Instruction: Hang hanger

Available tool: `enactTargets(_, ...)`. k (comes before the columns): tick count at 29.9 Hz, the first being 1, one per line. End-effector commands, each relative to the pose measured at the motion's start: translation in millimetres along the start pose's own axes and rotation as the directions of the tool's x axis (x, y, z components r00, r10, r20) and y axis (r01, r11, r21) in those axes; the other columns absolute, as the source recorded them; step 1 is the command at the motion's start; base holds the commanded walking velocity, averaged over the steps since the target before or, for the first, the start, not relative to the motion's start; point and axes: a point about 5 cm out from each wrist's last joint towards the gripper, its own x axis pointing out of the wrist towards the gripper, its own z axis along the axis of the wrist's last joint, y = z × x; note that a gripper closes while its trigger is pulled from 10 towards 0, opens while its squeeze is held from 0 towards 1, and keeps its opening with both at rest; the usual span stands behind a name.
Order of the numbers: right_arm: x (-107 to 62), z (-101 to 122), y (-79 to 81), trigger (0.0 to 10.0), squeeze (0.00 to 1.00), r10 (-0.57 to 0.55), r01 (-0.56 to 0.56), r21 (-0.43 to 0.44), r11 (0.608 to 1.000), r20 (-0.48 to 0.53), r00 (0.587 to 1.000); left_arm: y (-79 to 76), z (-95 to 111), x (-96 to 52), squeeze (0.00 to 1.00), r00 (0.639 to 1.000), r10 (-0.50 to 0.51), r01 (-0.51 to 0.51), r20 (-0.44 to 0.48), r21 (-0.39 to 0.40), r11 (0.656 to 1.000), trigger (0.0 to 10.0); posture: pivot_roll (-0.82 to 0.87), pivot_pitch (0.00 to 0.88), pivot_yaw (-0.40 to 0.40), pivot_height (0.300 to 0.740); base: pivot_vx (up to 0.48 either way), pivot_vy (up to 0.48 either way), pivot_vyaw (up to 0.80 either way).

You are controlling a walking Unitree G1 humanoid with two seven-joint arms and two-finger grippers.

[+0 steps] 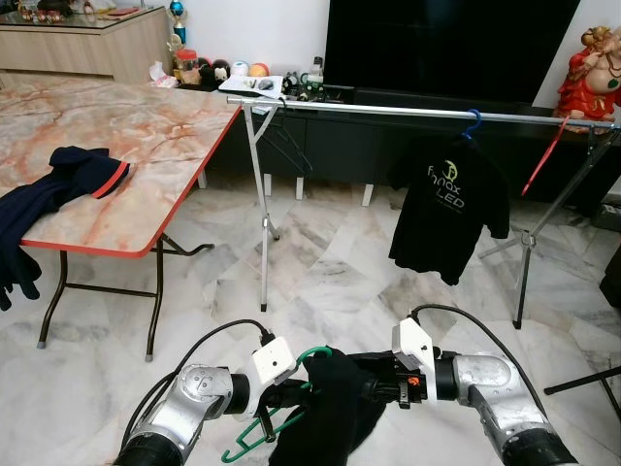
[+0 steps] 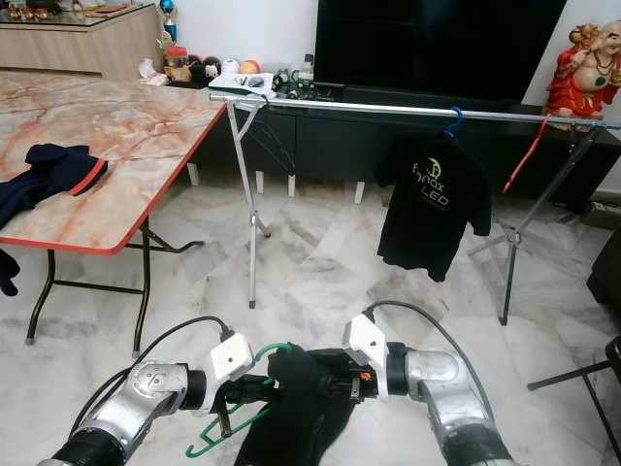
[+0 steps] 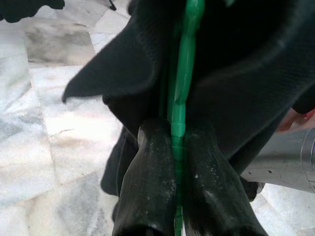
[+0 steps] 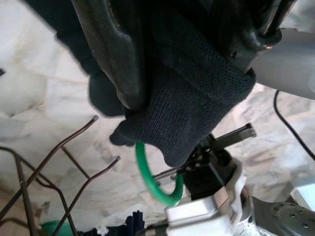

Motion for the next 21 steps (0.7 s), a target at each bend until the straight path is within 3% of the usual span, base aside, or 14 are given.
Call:
enactTargets(1, -1.4, 3.1, 1.6, 0.0, 0.00, 0.011, -0.011, 0.006, 1.000, 0.035, 0.999, 4.0, 5.3, -0.1, 0.00, 1.000, 0.018, -0.018, 0.025, -0.004, 1.000, 0.0, 0.11, 0.020, -0.071, 0.740, 0.000, 0.000, 0.00)
enactTargets(9, -5.7, -2.1, 2.0, 0.0, 0.00, -0.073, 0.067, 0.068, 0.995, 0.085, 0.994, 4.3, 4.9, -0.7, 0.00, 0.999, 0.022, -0.021, 0.028, -0.010, 1.000, 0.0, 0.11, 0.022, -0.068, 0.740, 0.000, 0.000, 0.00)
enactTargets(13, -5.2, 0.3, 5.4, 0.0, 0.00, -0.053, 0.039, 0.106, 0.994, 0.135, 0.989, 4.4, 4.5, -0.8, 0.00, 0.999, 0.019, -0.018, 0.027, -0.013, 1.000, 0.0, 0.11, 0.022, -0.066, 0.740, 0.000, 0.000, 0.00)
enactTargets(21, -3.0, -1.4, 8.2, 0.0, 0.00, -0.056, 0.038, 0.129, 0.991, 0.139, 0.989, 4.5, 5.3, -0.3, 0.00, 0.999, 0.019, -0.018, 0.030, -0.012, 1.000, 0.0, 0.11, 0.020, -0.068, 0.740, 0.000, 0.000, 0.00)
